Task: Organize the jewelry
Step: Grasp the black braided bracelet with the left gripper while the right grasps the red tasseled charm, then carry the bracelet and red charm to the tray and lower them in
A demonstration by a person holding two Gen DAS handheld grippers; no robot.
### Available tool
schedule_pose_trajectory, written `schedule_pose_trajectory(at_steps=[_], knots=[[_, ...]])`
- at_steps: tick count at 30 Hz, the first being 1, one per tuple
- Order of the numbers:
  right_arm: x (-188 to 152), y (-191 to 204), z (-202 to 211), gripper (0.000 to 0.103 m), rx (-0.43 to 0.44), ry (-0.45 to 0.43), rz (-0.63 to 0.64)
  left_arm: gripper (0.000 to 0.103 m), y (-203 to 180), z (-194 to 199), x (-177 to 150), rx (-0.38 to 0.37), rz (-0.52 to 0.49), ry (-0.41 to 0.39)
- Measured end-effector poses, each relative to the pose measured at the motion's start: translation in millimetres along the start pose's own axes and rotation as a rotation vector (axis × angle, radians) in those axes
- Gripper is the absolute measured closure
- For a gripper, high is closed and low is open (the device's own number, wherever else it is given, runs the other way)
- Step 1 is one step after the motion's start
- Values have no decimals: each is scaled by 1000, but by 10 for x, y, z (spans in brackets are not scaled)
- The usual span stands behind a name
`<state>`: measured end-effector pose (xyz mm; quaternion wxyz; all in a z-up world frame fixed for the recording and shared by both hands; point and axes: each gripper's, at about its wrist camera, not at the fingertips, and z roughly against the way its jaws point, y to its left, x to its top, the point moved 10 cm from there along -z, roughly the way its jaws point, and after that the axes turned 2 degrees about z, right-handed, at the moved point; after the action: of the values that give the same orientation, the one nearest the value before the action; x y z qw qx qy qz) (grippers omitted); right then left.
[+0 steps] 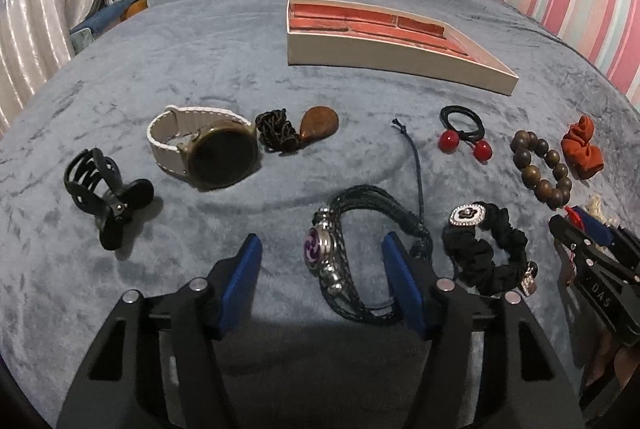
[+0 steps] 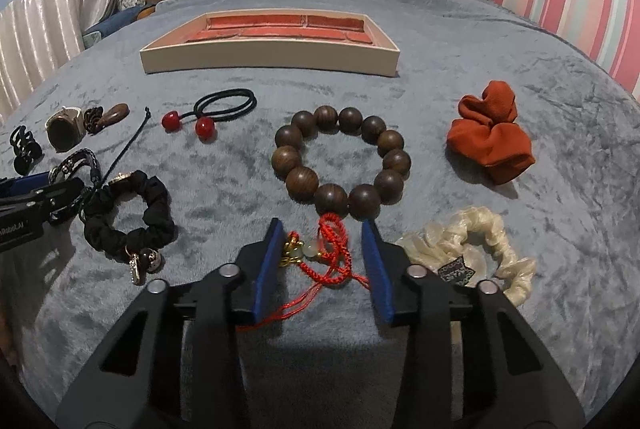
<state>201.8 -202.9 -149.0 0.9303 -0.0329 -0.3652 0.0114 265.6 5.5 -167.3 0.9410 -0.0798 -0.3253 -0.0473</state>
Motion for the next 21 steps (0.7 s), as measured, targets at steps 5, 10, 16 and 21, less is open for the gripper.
schedule_pose_trajectory(at_steps=[5,10,16,21], knots=[[-2,6,-28,83,33,10,-6,51,-23,-31,28,-16,0,6],[5,21,-35,91,68,12,-15,66,-68,-19,24,-35,-7,8],[25,8,2,91,109,3,-33,83,-116,10,22,-25,-29,-3],[55,4,72,91,120,-23,-30,84,-121,43,27,-24,-30,-20]])
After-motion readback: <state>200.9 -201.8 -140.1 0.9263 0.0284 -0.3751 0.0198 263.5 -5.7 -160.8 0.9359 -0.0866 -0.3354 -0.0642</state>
